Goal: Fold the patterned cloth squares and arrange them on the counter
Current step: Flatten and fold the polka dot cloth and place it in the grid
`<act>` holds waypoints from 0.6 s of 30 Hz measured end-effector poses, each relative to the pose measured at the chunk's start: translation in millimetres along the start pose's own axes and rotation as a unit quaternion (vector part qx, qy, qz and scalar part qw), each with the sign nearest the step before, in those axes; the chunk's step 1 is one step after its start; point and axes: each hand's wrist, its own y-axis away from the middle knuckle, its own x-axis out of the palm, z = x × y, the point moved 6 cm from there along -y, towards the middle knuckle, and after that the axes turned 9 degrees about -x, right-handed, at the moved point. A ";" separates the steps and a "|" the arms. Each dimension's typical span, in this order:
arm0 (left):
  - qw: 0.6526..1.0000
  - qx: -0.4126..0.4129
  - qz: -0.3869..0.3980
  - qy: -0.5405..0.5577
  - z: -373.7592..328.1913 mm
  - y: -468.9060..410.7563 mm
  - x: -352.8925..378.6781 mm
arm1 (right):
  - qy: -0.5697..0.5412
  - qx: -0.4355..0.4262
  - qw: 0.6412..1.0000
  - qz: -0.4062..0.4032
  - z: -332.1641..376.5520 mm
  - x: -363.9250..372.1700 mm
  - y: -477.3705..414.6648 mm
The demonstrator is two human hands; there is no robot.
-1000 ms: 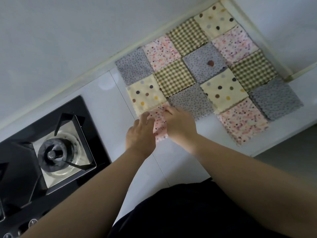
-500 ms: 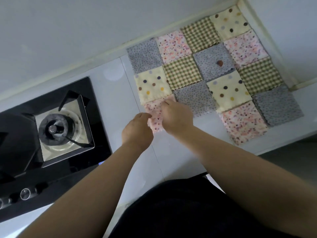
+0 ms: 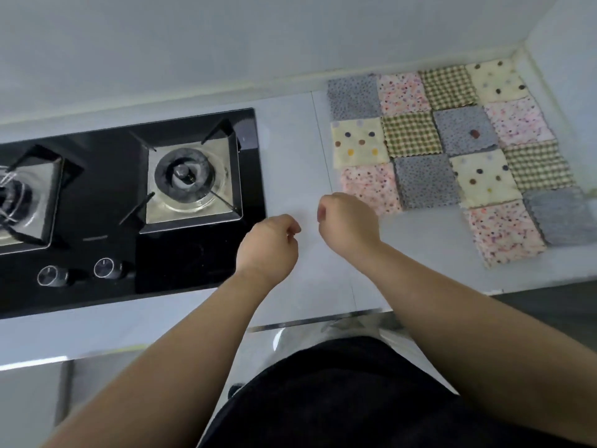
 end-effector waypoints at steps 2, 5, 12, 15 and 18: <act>1.000 0.018 -0.008 0.005 28.3 21.1 -12.3 | -0.001 0.005 1.000 -0.009 29.9 9.9 15.9; 0.998 0.043 -0.023 -0.038 82.6 59.6 -35.2 | 0.007 0.000 1.000 -0.030 89.3 32.0 40.6; 0.998 -0.009 -0.066 0.007 243.0 138.6 -109.6 | -0.002 -0.070 0.997 -0.032 274.5 86.0 81.2; 0.992 -0.056 -0.102 0.039 309.8 163.7 -146.7 | -0.006 -0.114 0.993 -0.004 354.0 107.9 84.8; 0.983 -0.101 -0.142 0.050 372.6 178.7 -180.6 | -0.008 -0.180 0.984 0.018 430.5 133.1 83.4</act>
